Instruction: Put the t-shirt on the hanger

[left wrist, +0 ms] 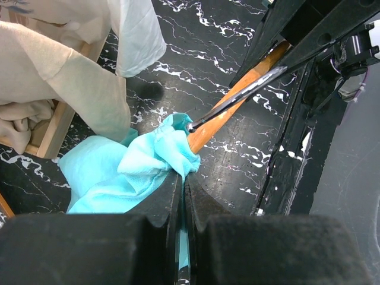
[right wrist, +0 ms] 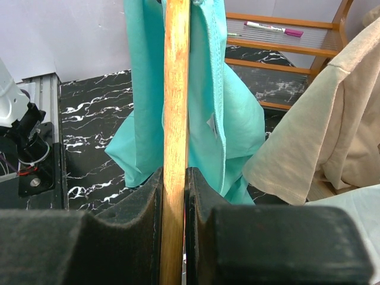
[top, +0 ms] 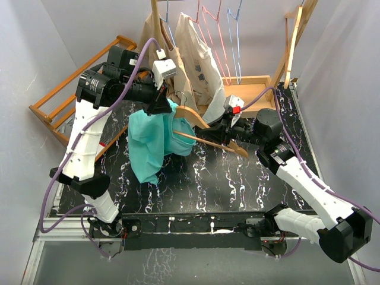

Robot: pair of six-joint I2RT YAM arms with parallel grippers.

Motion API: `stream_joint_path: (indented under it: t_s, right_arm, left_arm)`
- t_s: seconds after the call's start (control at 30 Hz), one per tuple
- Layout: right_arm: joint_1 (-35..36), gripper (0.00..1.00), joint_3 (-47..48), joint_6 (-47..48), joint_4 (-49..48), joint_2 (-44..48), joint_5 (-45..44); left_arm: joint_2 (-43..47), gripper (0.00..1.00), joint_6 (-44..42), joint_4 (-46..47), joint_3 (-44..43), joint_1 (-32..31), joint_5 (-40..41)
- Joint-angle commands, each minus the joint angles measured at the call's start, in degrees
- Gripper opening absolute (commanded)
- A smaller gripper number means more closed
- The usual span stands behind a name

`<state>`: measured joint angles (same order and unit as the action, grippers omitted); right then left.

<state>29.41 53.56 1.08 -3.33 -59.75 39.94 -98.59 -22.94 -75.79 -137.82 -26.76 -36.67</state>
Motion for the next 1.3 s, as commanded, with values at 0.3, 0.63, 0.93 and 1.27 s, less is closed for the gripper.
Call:
stream_joint_path:
  t_s: [0.3, 0.63, 0.93, 1.27]
  right_arm:
    - [0.30, 0.08, 1.97, -0.32, -6.42, -0.34, 5.38]
    - [0.25, 0.08, 1.86, -0.27, -6.39, 1.28, 5.79]
    - [0.22, 0.08, 1.38, -0.29, -6.18, 3.51, 6.83]
    - [0.27, 0.08, 2.01, 1.08, -3.99, 4.16, 9.50]
  left_arm:
    - [4.01, 0.00, 0.34, 4.69, 6.80, -1.59, -9.57]
    - [5.45, 0.02, -0.46, 5.97, 12.38, -2.10, -10.35]
    - [6.71, 0.00, -1.14, 8.70, 15.92, -2.06, -11.58]
    - [8.22, 0.07, -2.36, 9.10, 16.98, -2.06, -13.08]
